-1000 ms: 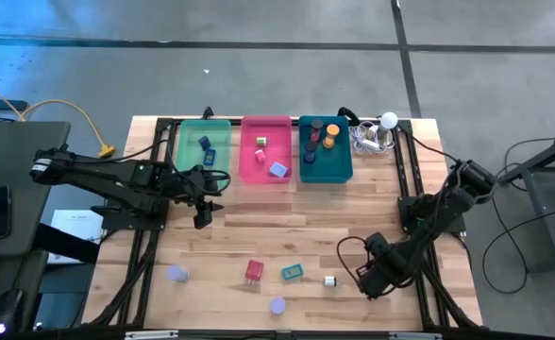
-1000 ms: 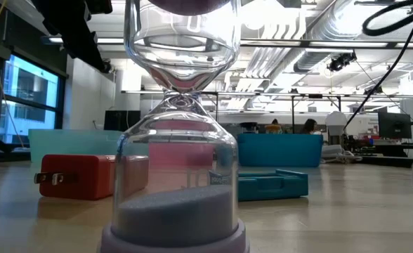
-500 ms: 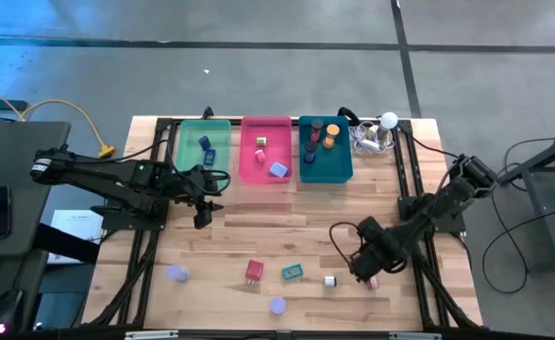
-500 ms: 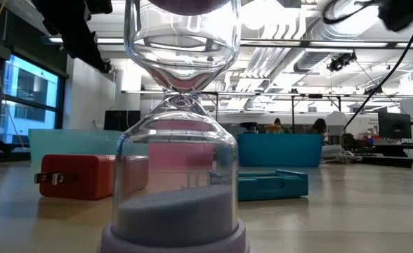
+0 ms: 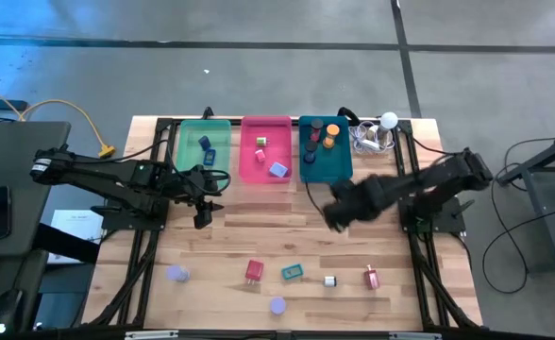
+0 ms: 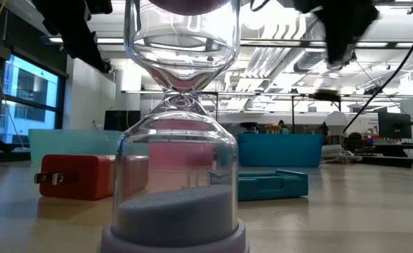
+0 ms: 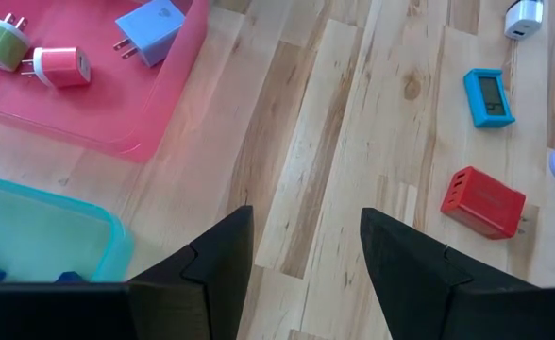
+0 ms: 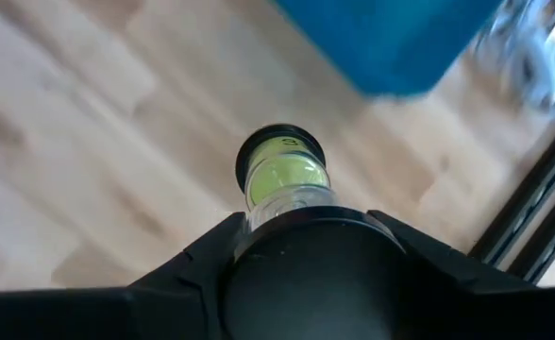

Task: Pick & Place Office items
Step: Put the green hourglass into the blue bin

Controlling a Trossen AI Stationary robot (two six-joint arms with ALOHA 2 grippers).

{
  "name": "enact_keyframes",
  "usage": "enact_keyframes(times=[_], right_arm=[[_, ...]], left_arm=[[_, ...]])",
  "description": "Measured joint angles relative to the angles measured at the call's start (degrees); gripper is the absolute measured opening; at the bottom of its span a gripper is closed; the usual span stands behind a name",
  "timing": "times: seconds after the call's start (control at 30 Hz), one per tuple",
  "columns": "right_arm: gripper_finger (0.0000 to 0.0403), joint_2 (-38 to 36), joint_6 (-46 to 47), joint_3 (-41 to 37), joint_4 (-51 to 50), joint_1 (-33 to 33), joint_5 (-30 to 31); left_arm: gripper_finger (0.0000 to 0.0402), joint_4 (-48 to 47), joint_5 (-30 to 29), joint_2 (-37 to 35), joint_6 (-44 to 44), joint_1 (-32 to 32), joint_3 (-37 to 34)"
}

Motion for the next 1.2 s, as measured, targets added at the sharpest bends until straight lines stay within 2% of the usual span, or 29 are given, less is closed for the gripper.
enact_keyframes(times=[0.23,0.4,0.53,0.73,0.9,1.0,1.2], right_arm=[[0.0191,0.0,-18.9,4.1,3.7,-15.7,0.7],[0.0197,0.0,-28.7,4.6,8.2,-26.7,-1.5],[0.0195,0.2,-33.7,4.6,12.1,-33.2,-3.9],[0.0191,0.6,-38.0,4.4,16.7,-38.0,-7.3],[0.0202,0.6,-38.9,3.9,17.5,-39.3,-7.4],[0.0192,0.7,-38.9,4.0,17.6,-39.5,-7.2],[0.0191,4.2,-39.4,4.0,17.8,-39.5,-7.2]], left_arm=[[0.0191,0.0,0.0,0.0,0.0,0.0,0.0],[0.0191,0.0,0.0,0.0,0.0,0.0,0.0],[0.0191,0.0,0.0,0.0,0.0,0.0,0.0],[0.0191,0.0,0.0,0.0,0.0,0.0,0.0],[0.0191,0.0,0.0,0.0,0.0,0.0,0.0],[0.0191,0.0,0.0,0.0,-0.5,0.0,0.0],[0.0191,0.0,1.1,0.0,-1.3,0.0,0.0]])
